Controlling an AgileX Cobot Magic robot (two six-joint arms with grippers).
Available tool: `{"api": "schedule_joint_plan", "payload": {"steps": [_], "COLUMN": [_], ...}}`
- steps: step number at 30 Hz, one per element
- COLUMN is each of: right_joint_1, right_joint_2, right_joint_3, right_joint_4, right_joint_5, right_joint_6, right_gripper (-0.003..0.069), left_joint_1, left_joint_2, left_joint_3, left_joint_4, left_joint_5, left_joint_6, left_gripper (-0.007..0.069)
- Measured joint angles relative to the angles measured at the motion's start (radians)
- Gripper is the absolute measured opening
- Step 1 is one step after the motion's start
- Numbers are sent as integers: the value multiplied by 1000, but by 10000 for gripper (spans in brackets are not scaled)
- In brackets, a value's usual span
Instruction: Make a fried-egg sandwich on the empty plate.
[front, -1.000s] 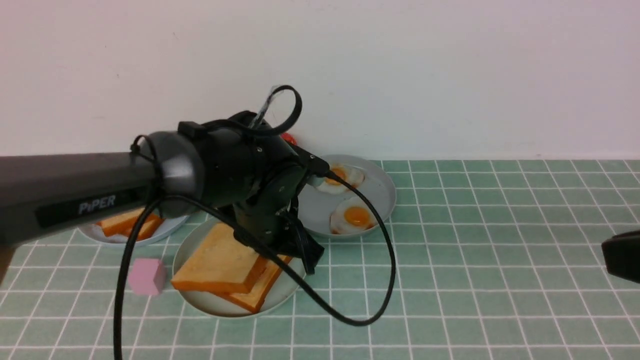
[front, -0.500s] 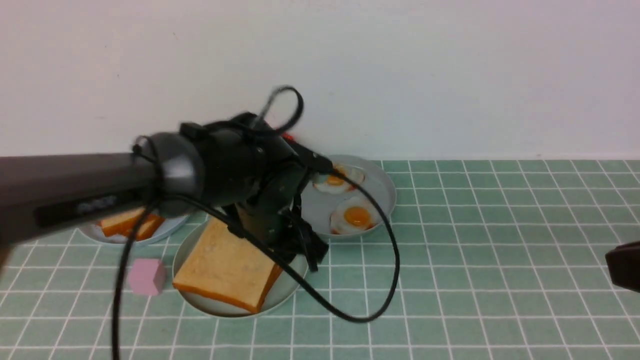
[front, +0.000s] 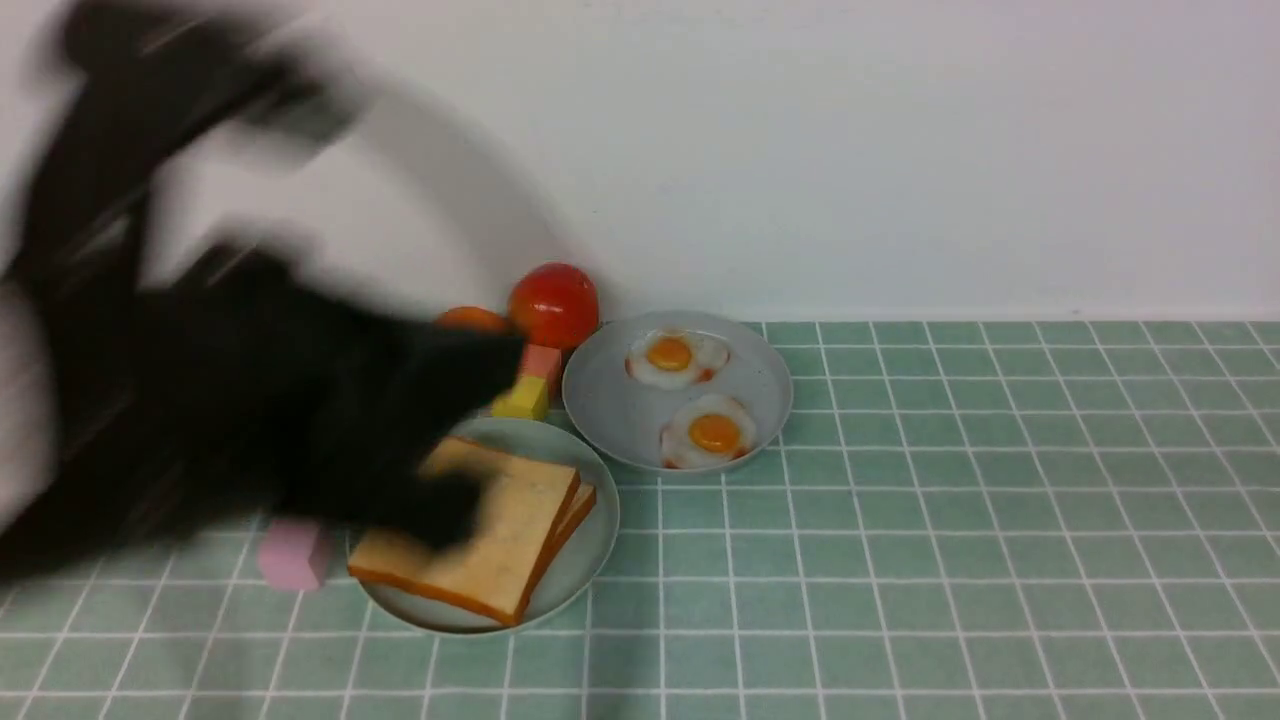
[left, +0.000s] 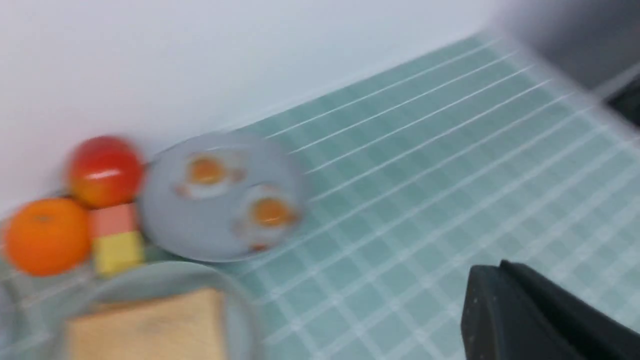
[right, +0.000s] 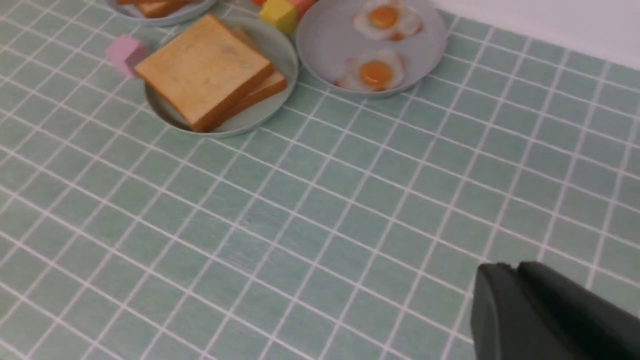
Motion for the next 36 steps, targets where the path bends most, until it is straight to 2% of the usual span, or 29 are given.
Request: {"api": "schedule_joint_plan", "payload": {"steps": [2,6,9,15,24,36], "right_joint_1": [0,0,0,0,0,0], "right_joint_2": [-49,-161,-224,-294,-294,-296], "right_joint_3": [47,131,180,279,397,435], "right_joint_4": [-17,-42,-53,-54,-73,-79], "right_joint_5": [0,-4,-22,-146,-414,-404], "right_joint_6": [35,119,170,279,296,296], "right_gripper": [0,-13,-13,-9,1,13], "left_joint_1": [-1,-1,-1,-1,-1,-1], "left_joint_2": [-141,-411,-551,-757,-782,-782], "left_joint_3": [173,467,580,687,688,688], "left_joint_4": [-15,-20,-33,-84,-88,-88], "left_joint_5": [-106,-347,-425,-367,-256,-227], "left_joint_6": [-1,-1,-1,-1,-1,-1], "left_gripper": [-13,-13,-13,-13,-13,-13]}}
